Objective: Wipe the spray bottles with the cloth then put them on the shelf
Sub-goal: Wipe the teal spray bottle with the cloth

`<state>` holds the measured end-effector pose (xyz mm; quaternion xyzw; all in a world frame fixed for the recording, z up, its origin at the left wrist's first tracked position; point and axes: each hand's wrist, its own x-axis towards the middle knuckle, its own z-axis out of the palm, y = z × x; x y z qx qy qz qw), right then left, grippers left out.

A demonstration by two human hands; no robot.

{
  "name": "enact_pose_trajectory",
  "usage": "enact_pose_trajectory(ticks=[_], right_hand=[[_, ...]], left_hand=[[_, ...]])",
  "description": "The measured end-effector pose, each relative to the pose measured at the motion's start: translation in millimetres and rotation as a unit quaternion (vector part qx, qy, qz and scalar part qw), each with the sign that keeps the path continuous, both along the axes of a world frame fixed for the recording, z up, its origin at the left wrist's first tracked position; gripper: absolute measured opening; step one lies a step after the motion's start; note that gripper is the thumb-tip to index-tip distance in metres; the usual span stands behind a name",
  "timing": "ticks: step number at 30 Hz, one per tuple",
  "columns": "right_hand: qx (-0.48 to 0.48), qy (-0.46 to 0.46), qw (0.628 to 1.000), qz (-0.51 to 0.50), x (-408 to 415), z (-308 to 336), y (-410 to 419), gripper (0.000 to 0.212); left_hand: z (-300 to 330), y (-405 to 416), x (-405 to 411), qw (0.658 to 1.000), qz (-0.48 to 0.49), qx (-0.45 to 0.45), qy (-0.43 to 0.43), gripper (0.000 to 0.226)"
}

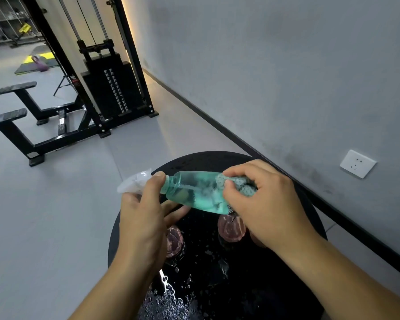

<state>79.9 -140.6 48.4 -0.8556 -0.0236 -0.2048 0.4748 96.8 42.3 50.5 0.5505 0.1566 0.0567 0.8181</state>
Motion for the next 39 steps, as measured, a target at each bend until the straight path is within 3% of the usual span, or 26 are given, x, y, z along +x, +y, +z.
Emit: enact_pose_trajectory(ticks=[3, 7, 10, 13, 16, 19, 24, 27, 31, 34, 37, 39], right_hand=[[0.021, 0.004, 1.000, -0.011, 0.5, -0.4, 0.0, 0.013], [0.016, -0.007, 0.999, 0.048, -5.7, 2.6, 9.2, 0.015], [0.024, 0.014, 1.000, 0.004, -0.2, 0.4, 1.9, 0.013], [0.044, 0.030, 0.998, -0.030, 2.9, -1.3, -2.8, 0.012], [0.054, 0.019, 0.998, 0.018, -3.9, 2.6, 3.8, 0.012], [0.028, -0.007, 0.998, 0.062, -8.6, 7.4, 9.3, 0.014], [0.058, 0.025, 0.998, 0.014, -2.9, 6.6, -1.1, 0.013], [0.061, 0.021, 0.997, 0.041, -7.4, 6.6, 3.9, 0.013], [-0.002, -0.025, 0.995, 0.093, -15.9, 4.7, 18.9, 0.018], [0.018, -0.009, 0.997, 0.070, -12.9, 5.5, 14.6, 0.015], [0.044, 0.012, 0.998, 0.050, -10.8, 4.4, 6.9, 0.014], [0.048, 0.012, 0.998, 0.050, -11.7, 2.1, 5.7, 0.015]], left_hand=[[-2.1, 0.4, 0.6, 1.000, -0.006, 0.025, -0.019, 0.020], [-7.0, -2.5, -2.2, 0.998, -0.017, 0.042, -0.032, 0.021], [-9.4, -0.6, -0.8, 0.998, -0.016, 0.035, -0.047, 0.025], [-10.0, 0.1, 1.3, 0.998, -0.014, 0.016, -0.051, 0.044], [-10.6, -2.9, 0.0, 0.998, -0.029, 0.021, -0.053, 0.062], [-12.0, -5.4, -2.7, 0.997, -0.042, 0.026, -0.060, 0.070], [-8.7, -4.3, -2.9, 0.997, -0.040, 0.025, -0.069, 0.078], [-9.2, -5.3, -2.8, 0.996, -0.045, 0.031, -0.064, 0.081], [-11.1, -6.9, -5.1, 0.996, -0.045, 0.038, -0.062, 0.070], [-11.9, -5.8, -4.4, 0.996, -0.046, 0.040, -0.064, 0.048], [-10.5, -3.4, -2.1, 0.998, -0.020, 0.029, -0.049, 0.050], [-8.5, -2.1, -1.7, 0.999, -0.010, 0.026, -0.033, 0.032]])
